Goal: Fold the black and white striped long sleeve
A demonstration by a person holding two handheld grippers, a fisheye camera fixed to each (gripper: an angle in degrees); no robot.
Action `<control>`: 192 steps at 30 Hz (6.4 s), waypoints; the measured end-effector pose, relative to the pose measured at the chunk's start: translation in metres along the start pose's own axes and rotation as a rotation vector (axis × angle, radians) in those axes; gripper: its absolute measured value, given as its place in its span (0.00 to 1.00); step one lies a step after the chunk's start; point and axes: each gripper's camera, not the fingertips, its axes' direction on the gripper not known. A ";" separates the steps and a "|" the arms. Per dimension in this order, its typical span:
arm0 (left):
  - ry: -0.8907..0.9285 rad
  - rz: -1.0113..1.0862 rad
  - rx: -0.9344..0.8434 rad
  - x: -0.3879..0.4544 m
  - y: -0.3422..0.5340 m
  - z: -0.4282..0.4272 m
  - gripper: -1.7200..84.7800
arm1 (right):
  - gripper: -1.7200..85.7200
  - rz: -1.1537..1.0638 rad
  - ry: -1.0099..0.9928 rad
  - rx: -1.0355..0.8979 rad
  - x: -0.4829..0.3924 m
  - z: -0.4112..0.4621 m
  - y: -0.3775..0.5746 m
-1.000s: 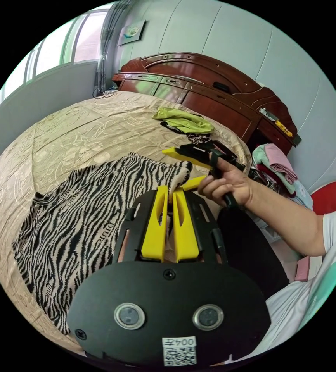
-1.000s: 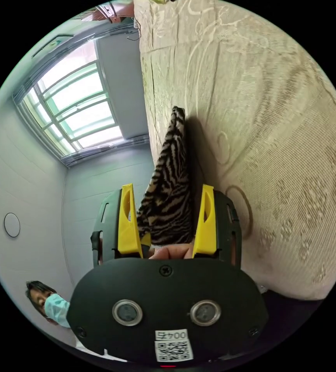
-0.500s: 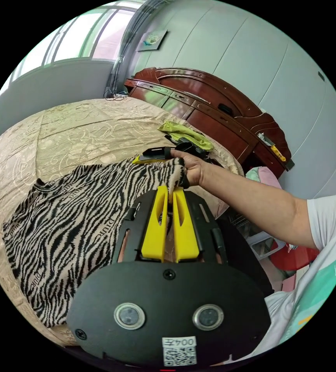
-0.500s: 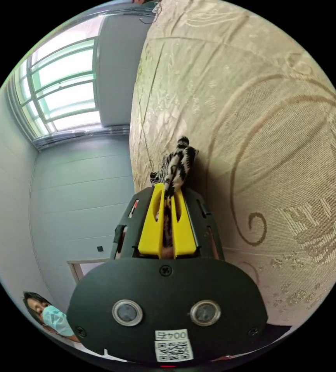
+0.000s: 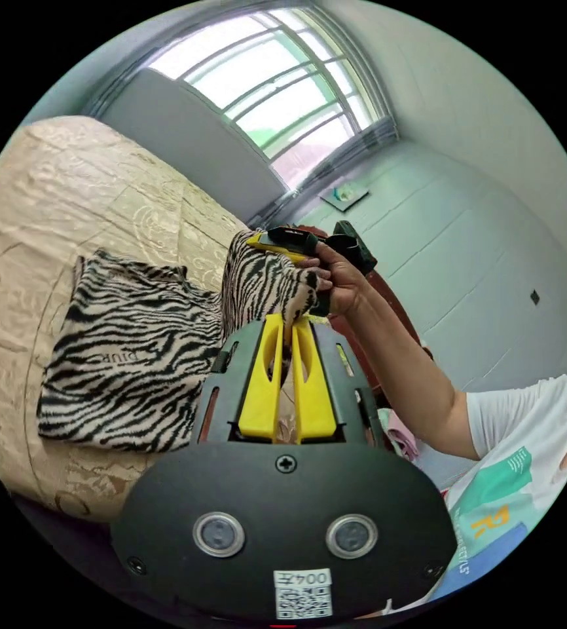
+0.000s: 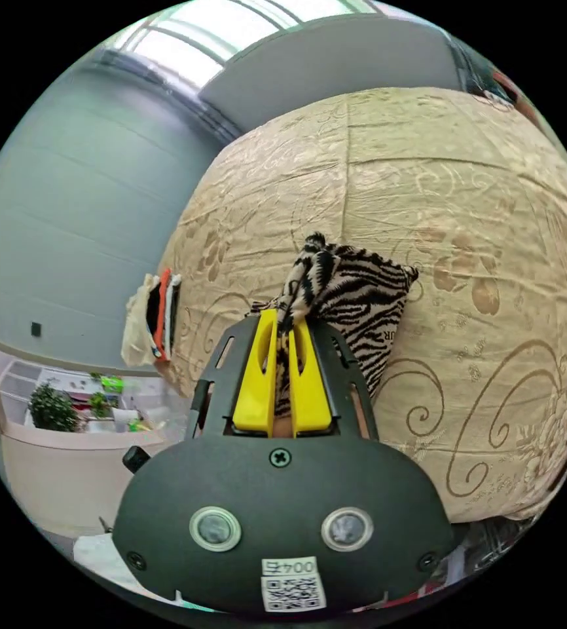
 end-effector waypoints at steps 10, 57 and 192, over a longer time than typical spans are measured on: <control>0.057 -0.465 0.149 -0.173 0.045 -0.102 0.05 | 0.07 -0.283 0.506 -0.225 -0.230 0.150 -0.053; -0.198 -0.303 -0.097 -0.208 -0.175 0.066 0.02 | 0.02 -0.148 0.031 0.126 -0.069 -0.089 0.089; 0.028 -0.269 -0.016 -0.079 -0.100 -0.368 0.06 | 0.07 -0.411 -0.221 0.265 -0.263 -0.145 -0.136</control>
